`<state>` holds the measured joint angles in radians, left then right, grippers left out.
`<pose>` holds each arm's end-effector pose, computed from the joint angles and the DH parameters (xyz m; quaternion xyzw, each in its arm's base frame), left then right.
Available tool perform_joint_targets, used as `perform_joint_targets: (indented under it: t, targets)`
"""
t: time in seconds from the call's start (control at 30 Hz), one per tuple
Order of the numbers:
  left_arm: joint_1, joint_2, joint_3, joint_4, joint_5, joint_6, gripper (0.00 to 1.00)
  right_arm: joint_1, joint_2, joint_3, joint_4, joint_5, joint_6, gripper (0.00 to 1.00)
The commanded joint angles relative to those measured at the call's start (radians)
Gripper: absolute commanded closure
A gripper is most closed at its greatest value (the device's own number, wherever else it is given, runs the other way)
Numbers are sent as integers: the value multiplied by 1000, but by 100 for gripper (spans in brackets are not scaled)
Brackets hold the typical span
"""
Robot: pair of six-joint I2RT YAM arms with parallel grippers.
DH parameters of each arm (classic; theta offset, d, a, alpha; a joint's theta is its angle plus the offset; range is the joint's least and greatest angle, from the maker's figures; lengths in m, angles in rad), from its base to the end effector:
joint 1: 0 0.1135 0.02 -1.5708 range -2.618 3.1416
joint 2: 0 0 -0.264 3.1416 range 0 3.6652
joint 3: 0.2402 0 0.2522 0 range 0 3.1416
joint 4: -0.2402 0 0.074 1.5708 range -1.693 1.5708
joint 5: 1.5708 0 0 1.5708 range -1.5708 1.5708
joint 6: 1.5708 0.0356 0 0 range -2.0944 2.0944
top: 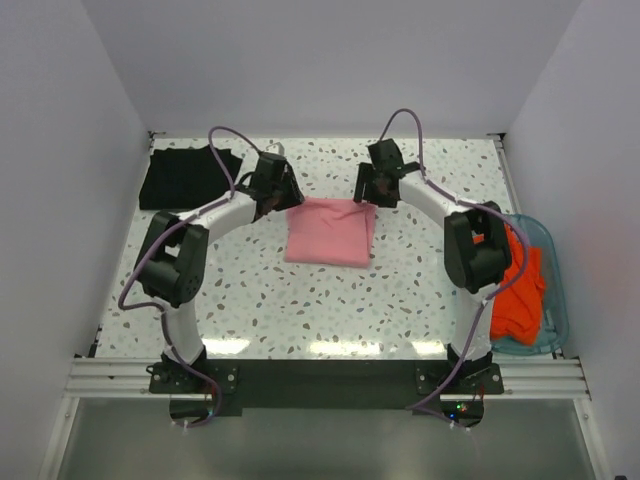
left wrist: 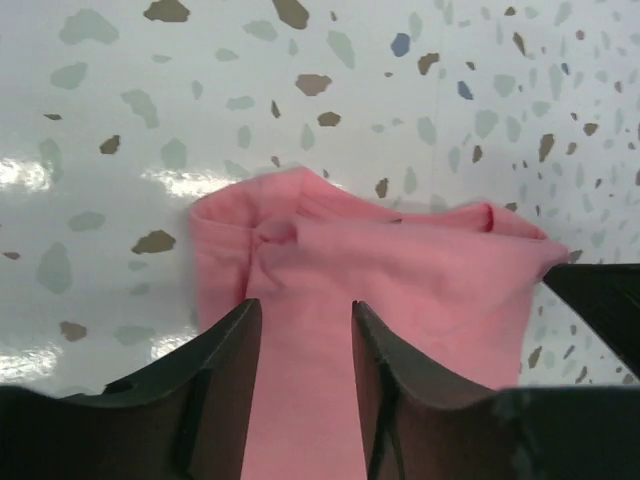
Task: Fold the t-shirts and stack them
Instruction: Fold the tshirt, then neatly place the folded tshirt to the corner
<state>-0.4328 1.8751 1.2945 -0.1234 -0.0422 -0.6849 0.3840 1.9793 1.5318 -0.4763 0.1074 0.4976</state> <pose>0.3822 -0.1749 0.2102 -0.1229 0.8990 -0.2064 0.3661 0.4072 0.1604 0.2166 0.0708 0.9443 0.0894 0.3088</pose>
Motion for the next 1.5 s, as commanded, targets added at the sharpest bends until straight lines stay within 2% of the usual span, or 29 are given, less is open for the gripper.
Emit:
perform_joint_targets:
  t: [0.0,0.07,0.1,0.17,0.33,0.43,0.5,0.77,1.0,1.1,1.23,1.33,1.47]
  targets:
    - [51,10,34,108,64,27,51,-19,58,137,-21,-8,-60,28]
    - [75,-17,16,149,67,37,44,-23,44,155,-44,14,-60,25]
    - [83,-51,0,148,62,42,35,-23,33,148,-44,20,-60,25]
    - [101,-80,-11,139,51,53,30,-19,-5,113,-48,21,-48,25]
    - [106,-97,-21,21,53,74,30,39,-79,-27,-21,34,-39,26]
    - [106,-59,-32,-2,132,114,28,67,-79,-74,2,46,-42,24]
    - [105,-12,-9,-62,151,145,27,70,-50,-76,1,38,-53,24]
    - [105,76,14,-117,215,235,23,64,44,-53,-16,49,-85,22]
    - [94,140,15,-149,232,252,23,44,84,-62,-8,48,-87,23]
    - [71,170,34,-198,179,251,24,39,85,-62,-4,44,-87,23]
    - [22,209,52,-255,78,228,29,16,89,-53,10,20,-88,23]
    - [-14,240,60,-275,53,210,31,4,90,-50,16,2,-90,23]
    - [-41,265,60,-268,51,186,40,-5,90,-52,25,-17,-90,23]
